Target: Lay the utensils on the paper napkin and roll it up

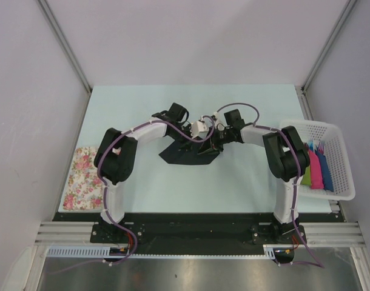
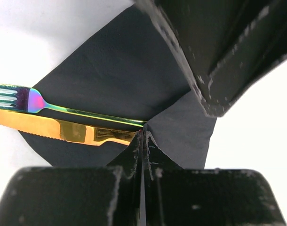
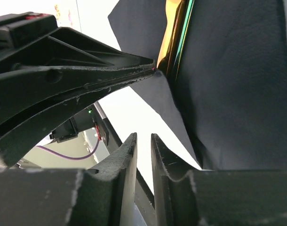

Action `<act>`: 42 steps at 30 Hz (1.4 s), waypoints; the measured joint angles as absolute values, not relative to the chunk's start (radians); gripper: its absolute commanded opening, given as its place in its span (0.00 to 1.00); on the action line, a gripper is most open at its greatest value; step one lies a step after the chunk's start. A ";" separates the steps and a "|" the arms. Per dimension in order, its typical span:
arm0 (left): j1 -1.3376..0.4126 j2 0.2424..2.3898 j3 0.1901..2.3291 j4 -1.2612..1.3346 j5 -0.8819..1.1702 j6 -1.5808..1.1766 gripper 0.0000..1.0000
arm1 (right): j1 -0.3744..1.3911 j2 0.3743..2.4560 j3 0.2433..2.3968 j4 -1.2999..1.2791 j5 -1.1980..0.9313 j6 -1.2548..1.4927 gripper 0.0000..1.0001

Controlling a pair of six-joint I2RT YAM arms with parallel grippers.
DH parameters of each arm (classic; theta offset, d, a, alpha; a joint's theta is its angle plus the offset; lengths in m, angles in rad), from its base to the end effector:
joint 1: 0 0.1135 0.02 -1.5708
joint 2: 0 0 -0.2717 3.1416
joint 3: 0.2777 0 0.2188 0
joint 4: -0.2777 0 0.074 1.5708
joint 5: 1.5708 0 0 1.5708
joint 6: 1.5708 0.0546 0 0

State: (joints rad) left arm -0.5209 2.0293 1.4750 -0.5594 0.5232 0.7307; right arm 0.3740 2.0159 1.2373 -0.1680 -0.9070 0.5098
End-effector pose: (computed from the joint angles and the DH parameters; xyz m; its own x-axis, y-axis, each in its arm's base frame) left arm 0.3371 -0.2249 0.1885 -0.1643 0.7608 -0.6279 0.9829 0.1798 -0.0393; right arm 0.3490 0.1832 0.1663 -0.9783 -0.0609 -0.1982 -0.2019 0.4985 0.8431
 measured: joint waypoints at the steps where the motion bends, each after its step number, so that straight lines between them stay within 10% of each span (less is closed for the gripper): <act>1: -0.521 2.032 1.478 -0.559 0.521 0.730 0.00 | 0.379 2.021 1.237 -0.163 -0.907 0.514 0.21; 14: -0.520 2.060 1.524 -0.574 0.501 0.713 0.01 | 0.411 2.072 1.237 -0.159 -0.880 0.529 0.10; 23: -0.472 2.056 1.528 -0.579 0.570 0.596 0.39 | 0.416 2.123 1.243 -0.184 -0.834 0.523 0.07; 42: -0.324 1.893 1.170 -0.437 0.928 -0.007 0.33 | 0.418 2.132 1.272 -0.236 -0.816 0.514 0.03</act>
State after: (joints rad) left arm -0.3241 1.8935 1.1698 -0.4370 0.9283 -0.0071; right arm 0.4179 2.1319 1.2724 -0.2356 -0.8162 0.5137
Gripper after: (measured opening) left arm 0.355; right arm 0.037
